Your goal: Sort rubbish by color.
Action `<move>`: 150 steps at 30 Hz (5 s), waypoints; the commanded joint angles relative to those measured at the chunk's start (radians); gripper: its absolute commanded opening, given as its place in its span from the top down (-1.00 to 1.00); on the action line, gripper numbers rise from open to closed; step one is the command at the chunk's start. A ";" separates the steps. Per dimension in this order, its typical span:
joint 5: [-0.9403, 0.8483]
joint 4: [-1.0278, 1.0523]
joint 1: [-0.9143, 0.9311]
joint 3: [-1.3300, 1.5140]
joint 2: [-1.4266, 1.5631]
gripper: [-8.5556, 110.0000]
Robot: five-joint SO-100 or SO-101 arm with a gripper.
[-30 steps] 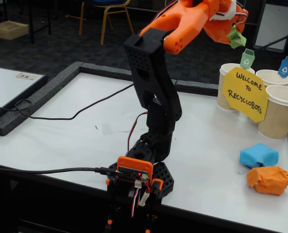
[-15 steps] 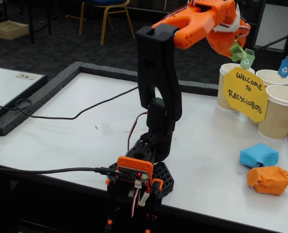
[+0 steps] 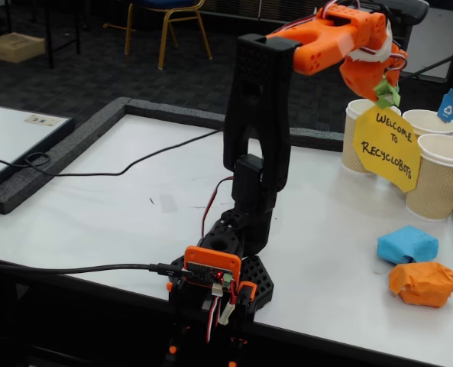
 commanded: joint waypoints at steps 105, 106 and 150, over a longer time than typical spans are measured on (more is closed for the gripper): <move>-0.060 0.235 0.124 -0.008 0.388 0.80; -0.060 0.249 0.132 0.015 0.425 0.80; -0.060 0.267 0.595 0.637 1.023 0.83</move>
